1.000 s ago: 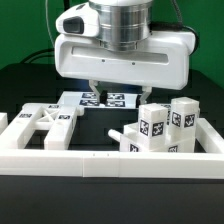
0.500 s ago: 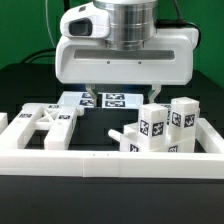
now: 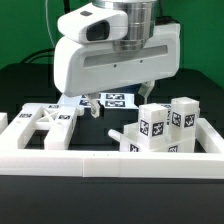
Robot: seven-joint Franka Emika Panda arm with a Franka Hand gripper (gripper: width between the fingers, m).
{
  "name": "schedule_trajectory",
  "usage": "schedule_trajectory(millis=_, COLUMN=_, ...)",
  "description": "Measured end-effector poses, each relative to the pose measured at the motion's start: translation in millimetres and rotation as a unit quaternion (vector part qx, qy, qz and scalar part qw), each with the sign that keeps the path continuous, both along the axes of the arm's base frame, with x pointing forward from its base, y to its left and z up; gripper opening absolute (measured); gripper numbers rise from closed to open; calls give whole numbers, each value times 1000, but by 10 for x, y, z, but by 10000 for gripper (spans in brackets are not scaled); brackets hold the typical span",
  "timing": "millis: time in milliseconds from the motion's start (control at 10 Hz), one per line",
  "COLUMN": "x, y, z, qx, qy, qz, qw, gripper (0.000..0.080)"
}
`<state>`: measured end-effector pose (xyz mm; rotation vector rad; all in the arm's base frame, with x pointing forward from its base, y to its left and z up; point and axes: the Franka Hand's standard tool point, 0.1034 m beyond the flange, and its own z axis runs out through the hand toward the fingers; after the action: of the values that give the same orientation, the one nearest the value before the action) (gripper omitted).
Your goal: Assemble chair
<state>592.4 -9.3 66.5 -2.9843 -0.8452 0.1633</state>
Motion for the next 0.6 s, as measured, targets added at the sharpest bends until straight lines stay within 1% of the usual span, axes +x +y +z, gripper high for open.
schedule_trajectory(millis=100, x=-4, y=-6, z=-7, qx=1, qy=0, qz=11, qw=1000, gripper=649)
schedule_trajectory(millis=400, x=-4, y=65, z=-187, qx=-5, qy=-28, qz=18, qw=999, gripper=649)
schedule_trajectory(millis=600, x=32, y=70, z=-276, qx=-10, qy=-40, qz=21, qw=999, gripper=649)
